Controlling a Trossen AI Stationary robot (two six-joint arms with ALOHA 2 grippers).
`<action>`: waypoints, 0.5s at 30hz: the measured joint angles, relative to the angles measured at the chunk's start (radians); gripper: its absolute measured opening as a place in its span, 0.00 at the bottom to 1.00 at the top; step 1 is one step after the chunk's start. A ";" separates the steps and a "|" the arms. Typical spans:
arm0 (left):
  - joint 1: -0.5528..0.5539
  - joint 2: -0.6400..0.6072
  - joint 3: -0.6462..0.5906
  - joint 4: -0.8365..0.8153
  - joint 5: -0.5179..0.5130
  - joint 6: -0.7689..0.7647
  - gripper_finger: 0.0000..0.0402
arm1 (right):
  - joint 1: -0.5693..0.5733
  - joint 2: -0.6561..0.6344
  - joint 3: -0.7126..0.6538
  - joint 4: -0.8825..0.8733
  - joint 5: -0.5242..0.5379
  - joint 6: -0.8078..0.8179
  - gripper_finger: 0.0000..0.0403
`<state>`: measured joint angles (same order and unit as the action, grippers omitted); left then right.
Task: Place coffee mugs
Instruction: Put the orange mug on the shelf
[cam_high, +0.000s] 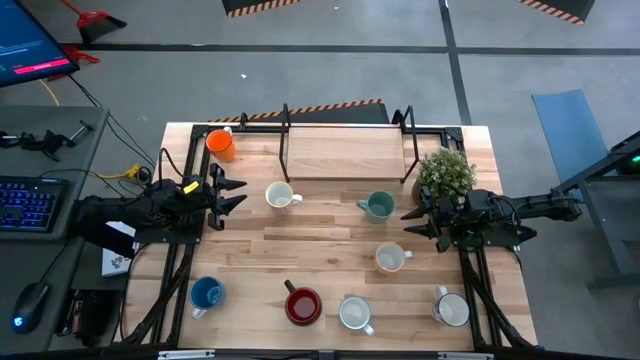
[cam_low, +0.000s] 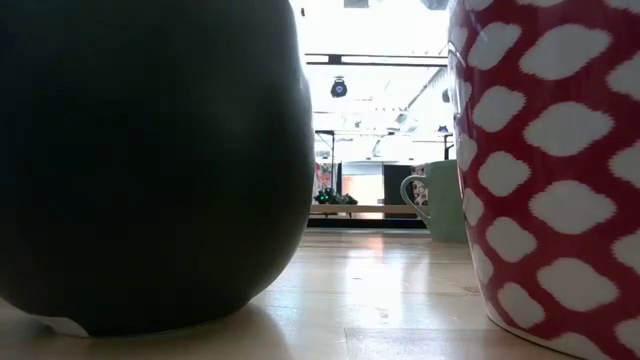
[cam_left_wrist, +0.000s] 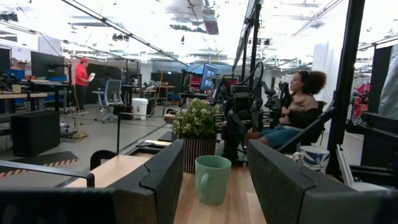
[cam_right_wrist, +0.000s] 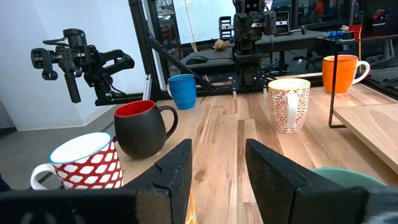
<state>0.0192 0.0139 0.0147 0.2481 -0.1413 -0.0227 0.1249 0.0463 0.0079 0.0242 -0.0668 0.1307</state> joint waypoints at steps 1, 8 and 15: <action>0.000 0.000 0.000 0.000 0.000 0.000 0.42 | 0.000 0.000 0.000 0.000 0.000 0.000 0.33; 0.000 0.000 0.000 0.000 0.000 0.000 0.42 | 0.000 0.000 0.000 0.000 0.000 0.000 0.33; 0.000 0.000 0.000 0.000 0.000 0.000 0.42 | 0.000 0.000 0.000 0.000 0.012 0.000 0.33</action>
<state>0.0189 0.0139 0.0147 0.2485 -0.1413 -0.0227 0.1246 0.0463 0.0078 0.0242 -0.0549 0.1303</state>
